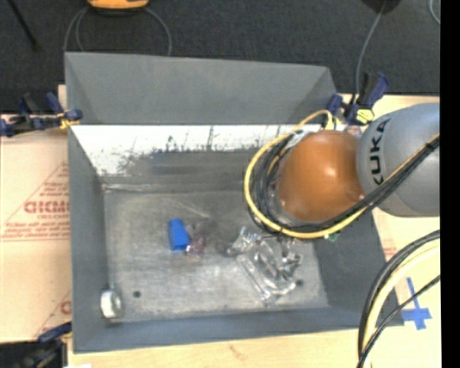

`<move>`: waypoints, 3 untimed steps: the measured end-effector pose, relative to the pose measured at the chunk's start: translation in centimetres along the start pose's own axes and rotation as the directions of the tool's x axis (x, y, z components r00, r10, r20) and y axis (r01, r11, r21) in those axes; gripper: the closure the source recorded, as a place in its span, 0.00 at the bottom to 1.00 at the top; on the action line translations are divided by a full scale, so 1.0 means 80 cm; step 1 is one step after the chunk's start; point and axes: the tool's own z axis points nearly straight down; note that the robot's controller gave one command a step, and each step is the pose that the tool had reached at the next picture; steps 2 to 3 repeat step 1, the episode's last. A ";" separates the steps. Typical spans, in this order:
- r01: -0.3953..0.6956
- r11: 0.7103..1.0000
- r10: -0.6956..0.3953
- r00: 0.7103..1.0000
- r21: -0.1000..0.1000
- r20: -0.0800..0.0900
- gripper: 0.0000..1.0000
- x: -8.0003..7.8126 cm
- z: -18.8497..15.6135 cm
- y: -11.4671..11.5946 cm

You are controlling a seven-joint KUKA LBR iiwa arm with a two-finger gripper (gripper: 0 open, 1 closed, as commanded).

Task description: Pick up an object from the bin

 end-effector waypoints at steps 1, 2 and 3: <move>-0.004 1.000 0.004 1.000 -0.010 -0.002 1.00 -0.001 -0.097 -0.005; -0.004 1.000 0.004 1.000 -0.010 -0.002 1.00 -0.001 -0.097 -0.005; -0.004 1.000 0.004 1.000 -0.010 -0.002 1.00 -0.001 -0.097 -0.005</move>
Offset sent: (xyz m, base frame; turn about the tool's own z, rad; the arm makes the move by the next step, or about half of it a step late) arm 0.0001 0.0001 0.0739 0.0000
